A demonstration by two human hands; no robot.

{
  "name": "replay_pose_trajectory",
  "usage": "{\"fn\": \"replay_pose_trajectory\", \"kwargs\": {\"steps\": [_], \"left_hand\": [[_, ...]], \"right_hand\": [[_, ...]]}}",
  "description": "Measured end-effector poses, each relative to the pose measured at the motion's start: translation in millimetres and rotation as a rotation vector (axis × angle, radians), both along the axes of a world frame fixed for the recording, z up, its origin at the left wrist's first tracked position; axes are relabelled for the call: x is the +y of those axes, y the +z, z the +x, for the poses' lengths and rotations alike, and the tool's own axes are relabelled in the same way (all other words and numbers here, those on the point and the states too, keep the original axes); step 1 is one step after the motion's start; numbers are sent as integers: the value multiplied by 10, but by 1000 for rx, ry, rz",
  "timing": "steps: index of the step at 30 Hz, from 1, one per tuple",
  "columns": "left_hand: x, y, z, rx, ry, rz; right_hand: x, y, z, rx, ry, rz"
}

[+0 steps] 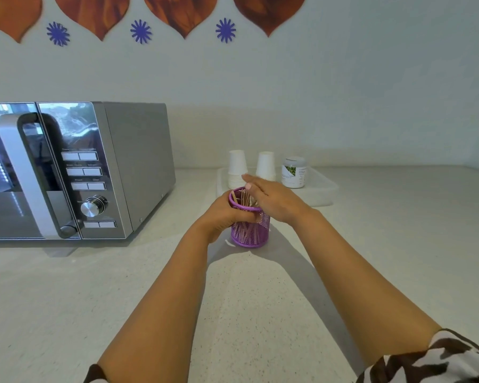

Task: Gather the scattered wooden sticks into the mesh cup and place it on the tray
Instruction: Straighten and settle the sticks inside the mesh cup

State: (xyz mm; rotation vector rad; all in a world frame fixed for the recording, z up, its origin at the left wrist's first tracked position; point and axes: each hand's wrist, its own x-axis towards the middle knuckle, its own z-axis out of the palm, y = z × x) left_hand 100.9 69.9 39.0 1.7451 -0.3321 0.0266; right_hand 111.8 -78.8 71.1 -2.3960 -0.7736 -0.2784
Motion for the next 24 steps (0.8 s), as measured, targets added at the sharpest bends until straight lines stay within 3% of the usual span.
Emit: {"fn": "replay_pose_trajectory", "kwargs": {"steps": [11,15,21,24], "left_hand": [[-29,9,-14,79,-96,22],[-33,11,-21,79,-99,10],[-28,6,-33,81,-108,25],[-16,-1,-35,102,-118,2]], "right_hand": [[-21,38,142,-32,-282,413],[13,19,114,11,-273,339],[43,6,84,-98,-230,110],[24,28,86,-81,-165,184]]}}
